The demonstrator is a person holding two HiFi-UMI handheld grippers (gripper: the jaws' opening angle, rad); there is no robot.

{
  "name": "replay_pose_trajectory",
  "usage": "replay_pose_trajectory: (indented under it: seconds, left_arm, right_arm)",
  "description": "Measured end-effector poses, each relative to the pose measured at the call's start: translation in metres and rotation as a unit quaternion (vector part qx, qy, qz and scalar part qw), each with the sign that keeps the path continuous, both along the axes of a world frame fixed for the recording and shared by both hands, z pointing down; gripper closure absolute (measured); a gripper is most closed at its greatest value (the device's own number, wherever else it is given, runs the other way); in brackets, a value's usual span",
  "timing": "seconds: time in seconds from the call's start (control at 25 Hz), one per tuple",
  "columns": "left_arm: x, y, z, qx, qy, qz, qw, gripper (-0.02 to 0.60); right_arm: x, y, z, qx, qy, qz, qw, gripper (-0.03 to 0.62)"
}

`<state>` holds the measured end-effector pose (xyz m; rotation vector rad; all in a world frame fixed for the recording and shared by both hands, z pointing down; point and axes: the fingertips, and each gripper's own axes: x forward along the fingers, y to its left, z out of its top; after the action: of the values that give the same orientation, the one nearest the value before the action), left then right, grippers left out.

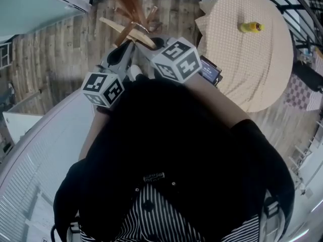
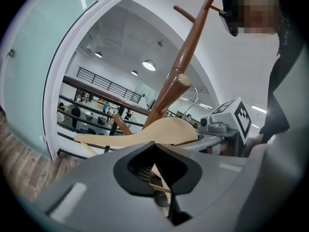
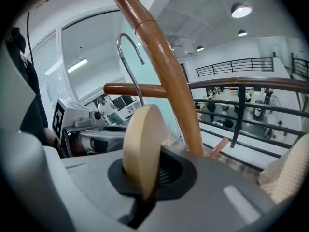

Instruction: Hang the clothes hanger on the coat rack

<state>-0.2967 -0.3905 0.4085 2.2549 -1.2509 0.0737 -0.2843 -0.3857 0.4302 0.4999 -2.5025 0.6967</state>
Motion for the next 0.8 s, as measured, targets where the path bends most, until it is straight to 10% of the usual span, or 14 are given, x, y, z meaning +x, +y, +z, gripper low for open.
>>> replay_pose_trajectory:
  seconds: [0.8]
  left_arm:
    - [0.001, -0.010, -0.013, 0.000, 0.023, 0.042, 0.9988, 0.580]
  right_arm:
    - [-0.004, -0.003, -0.002, 0.010, 0.028, 0.009, 1.000, 0.592]
